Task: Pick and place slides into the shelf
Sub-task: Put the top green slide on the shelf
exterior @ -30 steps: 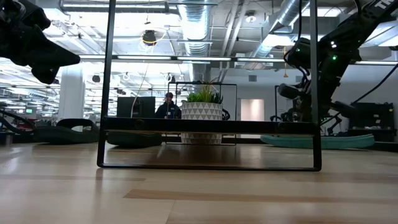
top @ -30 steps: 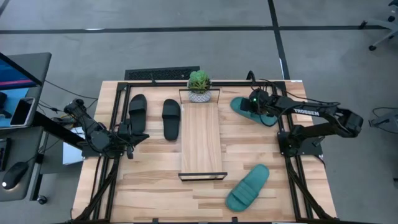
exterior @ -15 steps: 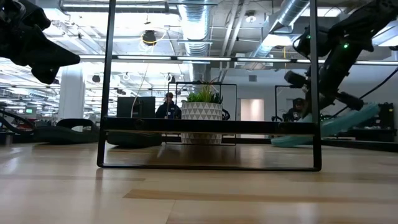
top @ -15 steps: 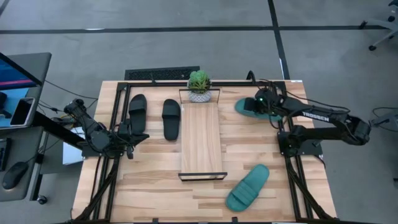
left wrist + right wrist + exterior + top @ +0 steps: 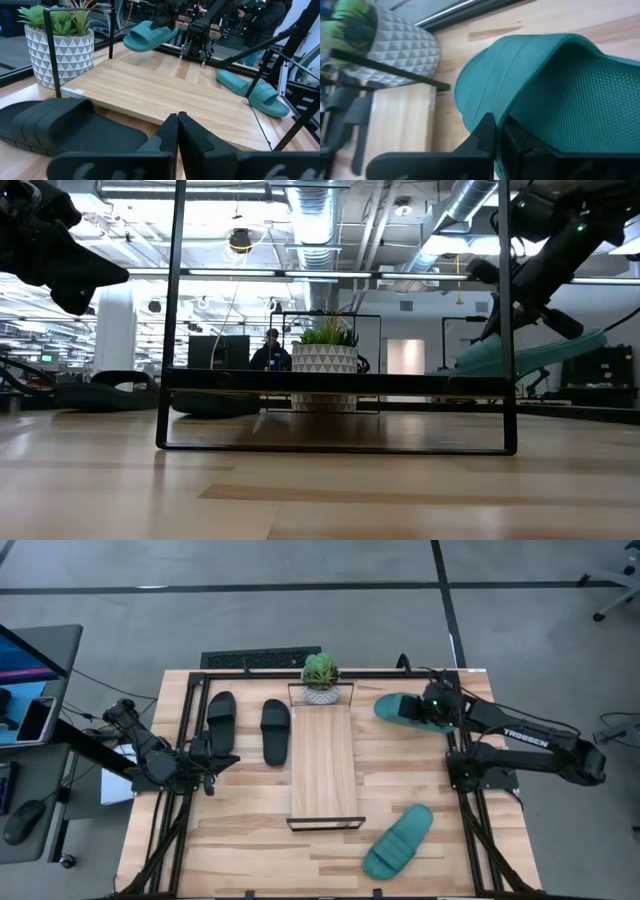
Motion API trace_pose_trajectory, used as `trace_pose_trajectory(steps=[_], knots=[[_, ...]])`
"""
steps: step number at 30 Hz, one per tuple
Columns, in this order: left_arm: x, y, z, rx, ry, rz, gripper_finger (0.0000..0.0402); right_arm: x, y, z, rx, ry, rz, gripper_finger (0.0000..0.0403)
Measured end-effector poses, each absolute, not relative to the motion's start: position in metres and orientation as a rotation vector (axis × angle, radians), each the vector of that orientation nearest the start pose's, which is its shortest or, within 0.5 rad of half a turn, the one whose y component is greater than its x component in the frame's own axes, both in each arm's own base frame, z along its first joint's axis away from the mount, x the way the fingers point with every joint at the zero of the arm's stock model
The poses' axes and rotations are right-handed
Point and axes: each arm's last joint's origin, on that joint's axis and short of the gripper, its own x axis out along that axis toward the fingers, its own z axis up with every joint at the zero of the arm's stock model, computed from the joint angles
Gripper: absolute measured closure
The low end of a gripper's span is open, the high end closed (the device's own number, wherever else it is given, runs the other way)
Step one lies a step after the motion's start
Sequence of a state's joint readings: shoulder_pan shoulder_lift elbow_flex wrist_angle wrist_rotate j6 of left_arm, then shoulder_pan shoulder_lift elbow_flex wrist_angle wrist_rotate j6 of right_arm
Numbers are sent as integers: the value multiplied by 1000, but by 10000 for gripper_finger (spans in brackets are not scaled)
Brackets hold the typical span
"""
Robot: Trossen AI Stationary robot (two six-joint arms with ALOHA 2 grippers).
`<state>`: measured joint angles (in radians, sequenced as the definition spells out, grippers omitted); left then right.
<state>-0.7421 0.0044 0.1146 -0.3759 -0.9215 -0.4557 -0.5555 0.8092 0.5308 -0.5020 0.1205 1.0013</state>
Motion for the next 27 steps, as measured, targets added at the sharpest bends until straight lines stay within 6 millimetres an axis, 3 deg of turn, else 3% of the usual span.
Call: trace_pose_trajectory(steps=[18,27], knots=[[71,-34,169,-257,134,215,401,148,-72,253,1084,314,-781,403],[71,-34,169,-257,134,215,401,160,-65,261,1122,264,-666,403]])
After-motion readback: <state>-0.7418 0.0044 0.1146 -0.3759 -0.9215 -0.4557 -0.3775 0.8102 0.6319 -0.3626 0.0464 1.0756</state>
